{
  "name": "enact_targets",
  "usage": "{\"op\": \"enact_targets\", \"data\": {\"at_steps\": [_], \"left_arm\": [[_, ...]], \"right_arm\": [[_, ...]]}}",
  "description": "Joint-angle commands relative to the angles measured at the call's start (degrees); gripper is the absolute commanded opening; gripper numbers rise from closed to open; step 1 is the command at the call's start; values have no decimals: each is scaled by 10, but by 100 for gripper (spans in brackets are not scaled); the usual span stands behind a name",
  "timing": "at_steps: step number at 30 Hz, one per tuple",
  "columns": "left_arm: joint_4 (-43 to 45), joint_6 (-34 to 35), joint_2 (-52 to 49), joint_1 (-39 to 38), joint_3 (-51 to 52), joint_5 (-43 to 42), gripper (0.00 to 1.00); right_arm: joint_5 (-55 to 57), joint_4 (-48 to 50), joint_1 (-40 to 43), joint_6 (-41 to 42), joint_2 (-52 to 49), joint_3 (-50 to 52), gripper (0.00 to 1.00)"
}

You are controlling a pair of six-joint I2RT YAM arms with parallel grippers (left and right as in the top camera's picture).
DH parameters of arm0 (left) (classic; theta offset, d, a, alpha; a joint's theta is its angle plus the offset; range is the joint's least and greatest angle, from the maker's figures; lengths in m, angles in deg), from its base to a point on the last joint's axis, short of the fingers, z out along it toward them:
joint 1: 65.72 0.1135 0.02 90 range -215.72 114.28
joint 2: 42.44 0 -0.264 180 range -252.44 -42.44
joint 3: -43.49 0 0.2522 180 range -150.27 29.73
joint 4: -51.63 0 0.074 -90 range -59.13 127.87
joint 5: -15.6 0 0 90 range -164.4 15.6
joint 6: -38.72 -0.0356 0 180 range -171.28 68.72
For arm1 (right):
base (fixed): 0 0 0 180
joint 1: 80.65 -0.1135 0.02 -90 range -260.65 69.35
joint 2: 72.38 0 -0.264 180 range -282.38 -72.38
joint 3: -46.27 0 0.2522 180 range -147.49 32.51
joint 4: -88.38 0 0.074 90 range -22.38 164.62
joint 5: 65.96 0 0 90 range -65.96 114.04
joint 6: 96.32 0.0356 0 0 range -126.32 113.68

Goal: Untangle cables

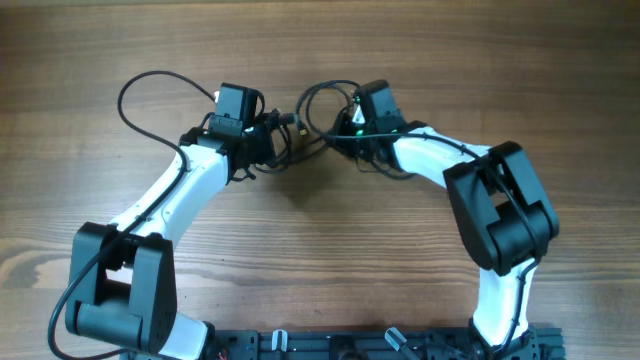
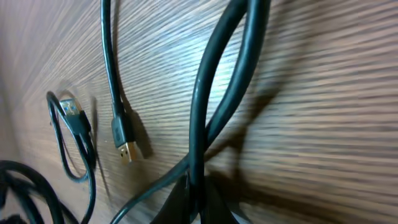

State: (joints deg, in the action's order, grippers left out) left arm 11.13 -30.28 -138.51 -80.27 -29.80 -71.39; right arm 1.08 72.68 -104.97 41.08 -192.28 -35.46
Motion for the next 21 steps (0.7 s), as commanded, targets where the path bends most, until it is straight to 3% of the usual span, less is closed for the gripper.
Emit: {"op": "enact_targets", "data": {"at_steps": [1, 6, 12, 15, 17, 21], "left_arm": [[-7, -4, 15, 3, -9, 35, 62], [-10, -12, 26, 3, -12, 35, 69], [-9, -12, 104, 1, -40, -9, 66], [21, -12, 120, 1, -40, -77, 52], [30, -13, 116, 1, -40, -111, 31], [48, -56, 87, -5, -40, -116, 17]], "right_arm": [[14, -24, 22, -23, 0, 9, 4], [14, -35, 22, -26, 0, 9, 4], [15, -28, 21, -35, 0, 9, 4], [15, -28, 22, -38, 0, 9, 4], [14, -28, 22, -39, 0, 9, 4], [7, -27, 22, -40, 0, 9, 4]]}}
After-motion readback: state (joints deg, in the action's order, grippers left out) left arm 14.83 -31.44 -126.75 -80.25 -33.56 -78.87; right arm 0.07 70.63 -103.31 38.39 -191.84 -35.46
